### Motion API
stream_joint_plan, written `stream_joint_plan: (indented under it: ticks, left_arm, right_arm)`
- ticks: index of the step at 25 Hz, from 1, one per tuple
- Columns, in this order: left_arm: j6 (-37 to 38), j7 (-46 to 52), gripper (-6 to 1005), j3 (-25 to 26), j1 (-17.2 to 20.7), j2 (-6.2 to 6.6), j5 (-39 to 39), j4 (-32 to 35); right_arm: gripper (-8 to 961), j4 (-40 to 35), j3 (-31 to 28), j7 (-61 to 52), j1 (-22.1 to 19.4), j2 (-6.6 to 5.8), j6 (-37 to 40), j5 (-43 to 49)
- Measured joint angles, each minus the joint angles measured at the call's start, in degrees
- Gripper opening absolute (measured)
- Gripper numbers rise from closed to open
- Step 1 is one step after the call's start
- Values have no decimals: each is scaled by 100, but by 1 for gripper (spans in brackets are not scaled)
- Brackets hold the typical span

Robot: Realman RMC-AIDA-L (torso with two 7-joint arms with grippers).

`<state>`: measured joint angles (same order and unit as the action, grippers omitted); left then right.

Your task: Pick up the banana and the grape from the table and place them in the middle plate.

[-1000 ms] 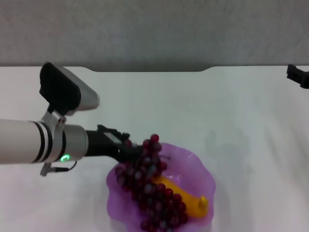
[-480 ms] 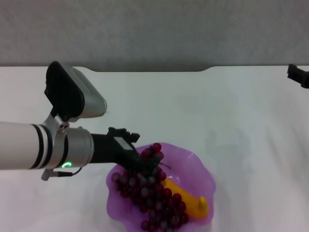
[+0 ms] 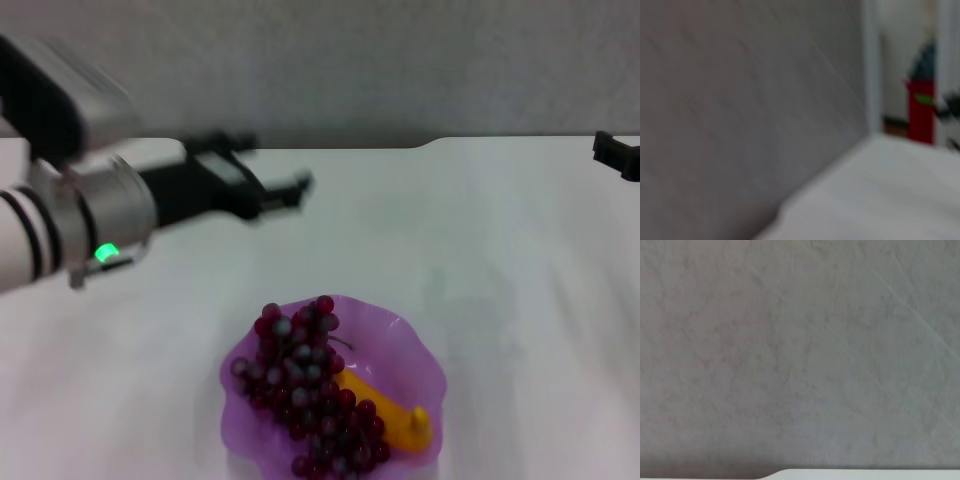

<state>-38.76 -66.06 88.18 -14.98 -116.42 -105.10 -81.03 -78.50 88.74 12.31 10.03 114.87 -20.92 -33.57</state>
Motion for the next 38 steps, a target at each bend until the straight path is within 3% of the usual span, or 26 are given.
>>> stream_joint_plan:
  ticks: [4, 9, 16, 22, 38]
  left_arm:
    - [521, -1169, 881, 410, 134, -7, 1324, 280]
    - [497, -2403, 880, 1076, 362, -7, 2932, 682]
    - [429, -4268, 880, 1364, 811, -11, 5202, 1174]
    - [427, -4770, 880, 1517, 872, -12, 5846, 1680]
    - [480, -5380, 880, 1753, 510, -3, 5867, 2857]
  right_arm:
    - [785, -5, -5, 0, 10, 0, 1, -1]
    - [785, -11, -7, 0, 12, 0, 0, 0]
    - [785, -28, -15, 0, -32, 0, 55, 0]
    - [785, 16, -12, 0, -44, 6, 127, 5]
    - [785, 748, 157, 8, -68, 18, 1275, 1]
